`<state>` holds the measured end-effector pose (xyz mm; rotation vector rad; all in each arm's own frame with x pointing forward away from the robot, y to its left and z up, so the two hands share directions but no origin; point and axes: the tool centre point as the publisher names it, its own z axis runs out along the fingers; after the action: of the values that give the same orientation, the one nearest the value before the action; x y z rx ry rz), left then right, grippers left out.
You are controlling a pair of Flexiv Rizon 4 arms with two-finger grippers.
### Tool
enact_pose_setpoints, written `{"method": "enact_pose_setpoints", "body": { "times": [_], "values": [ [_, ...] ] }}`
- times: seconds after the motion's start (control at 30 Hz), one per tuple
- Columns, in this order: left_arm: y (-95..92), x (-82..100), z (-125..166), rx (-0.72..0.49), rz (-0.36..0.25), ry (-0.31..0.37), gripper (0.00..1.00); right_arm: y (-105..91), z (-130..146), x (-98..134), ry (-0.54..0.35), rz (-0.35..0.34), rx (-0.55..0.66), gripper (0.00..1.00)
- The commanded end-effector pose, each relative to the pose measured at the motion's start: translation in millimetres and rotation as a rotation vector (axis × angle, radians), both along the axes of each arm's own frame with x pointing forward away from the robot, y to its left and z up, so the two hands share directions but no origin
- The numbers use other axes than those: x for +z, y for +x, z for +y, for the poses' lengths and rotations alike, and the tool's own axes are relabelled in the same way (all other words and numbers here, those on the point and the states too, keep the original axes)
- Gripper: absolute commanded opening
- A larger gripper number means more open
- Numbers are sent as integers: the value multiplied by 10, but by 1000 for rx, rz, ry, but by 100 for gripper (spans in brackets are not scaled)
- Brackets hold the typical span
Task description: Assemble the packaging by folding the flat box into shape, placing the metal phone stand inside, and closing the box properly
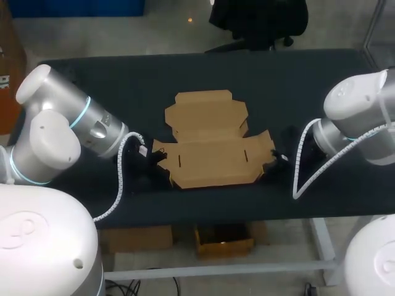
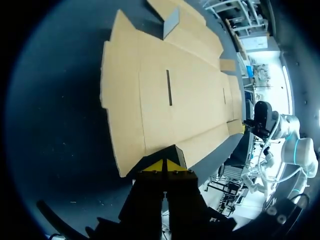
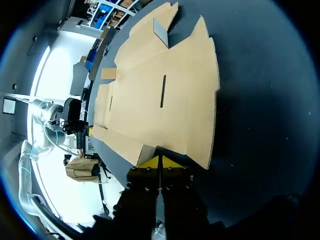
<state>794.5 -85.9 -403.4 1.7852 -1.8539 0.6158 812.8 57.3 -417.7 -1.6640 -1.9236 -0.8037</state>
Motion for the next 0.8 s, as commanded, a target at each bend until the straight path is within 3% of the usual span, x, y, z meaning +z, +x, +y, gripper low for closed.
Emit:
{"method": "enact_pose_setpoints", "body": {
  "times": [0.03, 0.8],
  "values": [
    [-31, 63, -21, 7, -10, 17, 0, -34, 8, 52, -16, -9, -7, 0],
    [-47, 113, -5, 21, -15, 36, 0, 3, 2, 100, -36, 3, -27, 0]
  ]
}}
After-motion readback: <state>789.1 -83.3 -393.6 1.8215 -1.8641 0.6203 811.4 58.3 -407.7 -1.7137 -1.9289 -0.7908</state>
